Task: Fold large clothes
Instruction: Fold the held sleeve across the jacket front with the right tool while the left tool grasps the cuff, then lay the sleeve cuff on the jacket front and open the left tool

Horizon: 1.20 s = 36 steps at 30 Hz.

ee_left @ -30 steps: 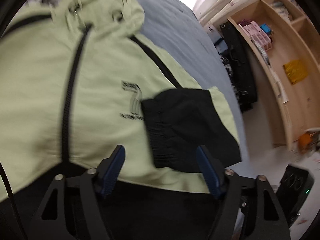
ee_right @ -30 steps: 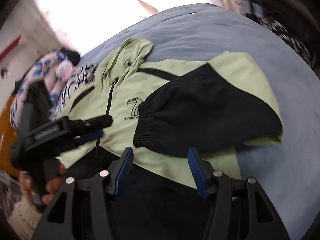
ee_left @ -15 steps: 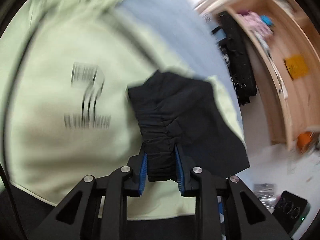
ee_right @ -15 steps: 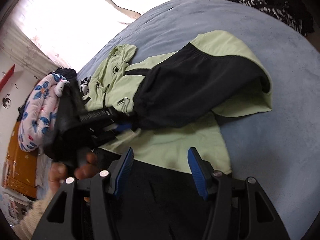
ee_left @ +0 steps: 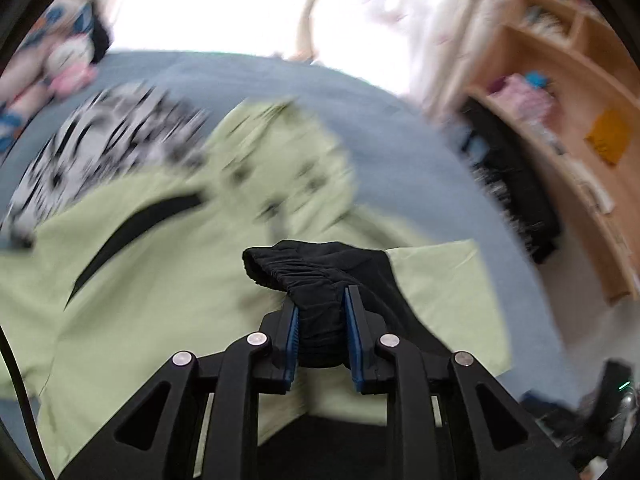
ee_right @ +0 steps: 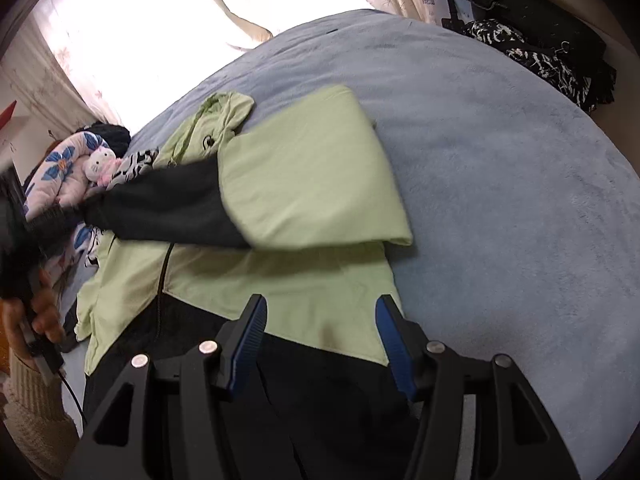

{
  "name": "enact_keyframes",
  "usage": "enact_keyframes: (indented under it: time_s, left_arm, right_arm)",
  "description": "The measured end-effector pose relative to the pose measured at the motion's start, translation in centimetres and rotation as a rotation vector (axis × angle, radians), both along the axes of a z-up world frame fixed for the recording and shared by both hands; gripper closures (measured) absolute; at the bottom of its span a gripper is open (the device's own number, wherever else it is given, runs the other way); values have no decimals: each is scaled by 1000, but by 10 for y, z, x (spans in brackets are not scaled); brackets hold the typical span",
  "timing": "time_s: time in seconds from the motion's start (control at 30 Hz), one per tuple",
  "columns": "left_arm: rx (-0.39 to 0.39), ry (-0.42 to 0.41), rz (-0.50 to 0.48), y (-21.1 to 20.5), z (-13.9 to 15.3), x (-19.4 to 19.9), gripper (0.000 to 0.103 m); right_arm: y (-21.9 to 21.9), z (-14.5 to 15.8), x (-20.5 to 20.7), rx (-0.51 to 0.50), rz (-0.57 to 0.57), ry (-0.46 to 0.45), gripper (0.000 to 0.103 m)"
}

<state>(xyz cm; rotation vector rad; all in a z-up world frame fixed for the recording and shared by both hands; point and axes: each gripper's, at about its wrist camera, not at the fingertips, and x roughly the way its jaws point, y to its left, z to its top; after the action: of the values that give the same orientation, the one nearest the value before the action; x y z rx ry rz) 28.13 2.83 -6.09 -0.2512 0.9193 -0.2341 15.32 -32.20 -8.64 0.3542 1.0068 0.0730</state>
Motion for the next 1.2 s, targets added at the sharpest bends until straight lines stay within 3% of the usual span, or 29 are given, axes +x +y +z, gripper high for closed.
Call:
enact_keyframes:
  time_s: [0.13,0.23,0.3,0.37,0.43,0.47,0.5,0.57,0.67,0.8,0.9,1.07,1.2]
  left_arm:
    - [79,163,-1,21,-59,-1,78]
    - [34,228,9,37,-79,1,65]
    - [-32,227,14,43,-81,8,42]
    - [-64,219,22,43,-84,14,33]
    - [-101,241,8,41,-92,22,35]
    - [-129,257,-22,35,-96,26,57]
    - [-110,265,-45,28,-97,28,82]
    - [-65,244,-86,19,-94,31,83]
    - [49,114,-109,6,-58,39,83]
    - [121,-19,-54,16,-18,60,84]
    - [150,-7,-13,33,-17,79,83]
    - [167,76,-14,41,-45,88,83]
    - [136,95,-2,49,-54,79,83]
  right_arm:
    - [6,-4,3,-17,22,21,46]
    - [7,0,8,-7,25,18,46]
    - [5,3,10,-8,22,8,45]
    - [4,6,12,-14,14,-1,45]
    - [3,7,13,-13,9,-3,45]
    - [3,6,14,-14,11,1,45]
    - [4,5,15,-20,13,5,45]
    - [4,4,19,-42,11,10,45]
    - [-1,7,28,-73,-6,7,45]
    - [-12,12,38,-89,-22,-10,45]
    - [-14,1,46,-127,8,28,35]
    - [-1,-42,60,-207,101,120,35]
    - [17,-64,80,-330,155,133,35]
